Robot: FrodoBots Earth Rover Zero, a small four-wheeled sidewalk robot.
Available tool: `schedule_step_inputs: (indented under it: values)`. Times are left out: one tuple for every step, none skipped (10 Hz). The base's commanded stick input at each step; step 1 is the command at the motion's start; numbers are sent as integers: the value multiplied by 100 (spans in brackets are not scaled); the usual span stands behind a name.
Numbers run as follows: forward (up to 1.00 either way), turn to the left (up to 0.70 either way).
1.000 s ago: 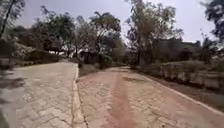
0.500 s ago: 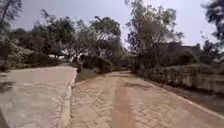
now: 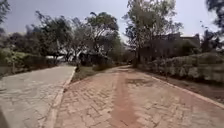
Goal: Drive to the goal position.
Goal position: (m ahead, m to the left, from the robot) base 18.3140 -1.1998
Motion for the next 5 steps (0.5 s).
schedule_step_inputs:
  values:
    - [70, 0]
    - [70, 0]
    - [70, 0]
    - [70, 0]
    - [70, 0]
